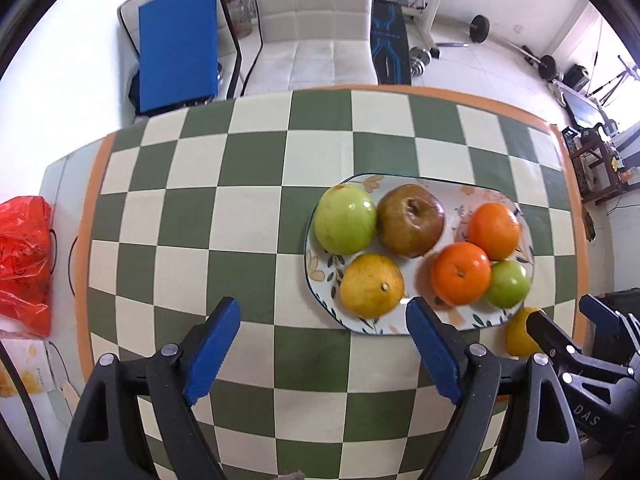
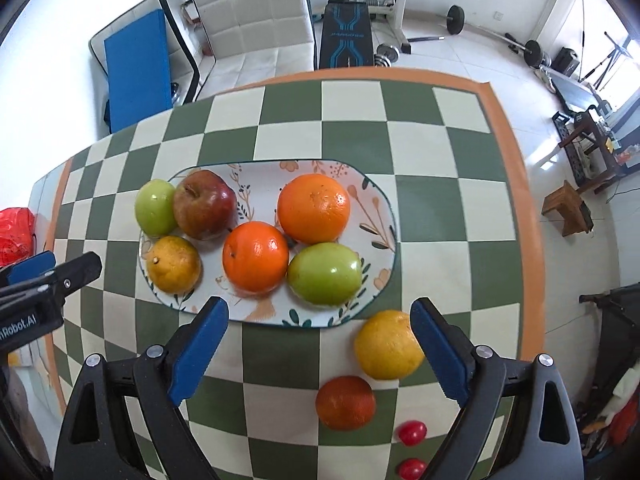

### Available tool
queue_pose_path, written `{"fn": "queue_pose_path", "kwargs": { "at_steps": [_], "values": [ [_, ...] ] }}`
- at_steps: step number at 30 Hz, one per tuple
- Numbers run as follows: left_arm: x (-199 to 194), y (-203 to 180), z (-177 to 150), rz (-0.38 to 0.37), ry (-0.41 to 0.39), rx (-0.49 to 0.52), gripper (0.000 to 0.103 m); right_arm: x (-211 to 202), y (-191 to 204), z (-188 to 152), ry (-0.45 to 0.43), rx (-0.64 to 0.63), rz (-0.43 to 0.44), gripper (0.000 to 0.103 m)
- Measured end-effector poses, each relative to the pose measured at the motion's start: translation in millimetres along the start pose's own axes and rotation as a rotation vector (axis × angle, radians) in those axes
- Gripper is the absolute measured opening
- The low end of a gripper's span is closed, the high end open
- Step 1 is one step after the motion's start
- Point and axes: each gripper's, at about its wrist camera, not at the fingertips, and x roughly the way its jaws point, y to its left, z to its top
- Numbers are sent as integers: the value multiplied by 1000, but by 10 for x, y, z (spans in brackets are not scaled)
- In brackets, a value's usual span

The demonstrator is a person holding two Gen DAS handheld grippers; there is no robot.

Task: Organize fruits
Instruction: 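Lift both tools back from the plate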

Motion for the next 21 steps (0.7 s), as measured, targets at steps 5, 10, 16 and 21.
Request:
{"fn": "queue_pose_path", "kwargs": {
  "at_steps": [5,10,16,21],
  "values": [
    [-337,-37,-217,-27,-69,-3,85,-357,10,-169,-56,-13,3,94],
    [-708,-91,-415,-37,-142,8,85,-736,34,-353,-113,-23,8,94],
    [-1057,-124,-620,-48,-203,21,85,-1202,52,-564,-180,-24,25,94],
    [-1304,-130,-775,-57,-243,25,85,-1529,61,-734,-221,-28,25,94]
  ]
}}
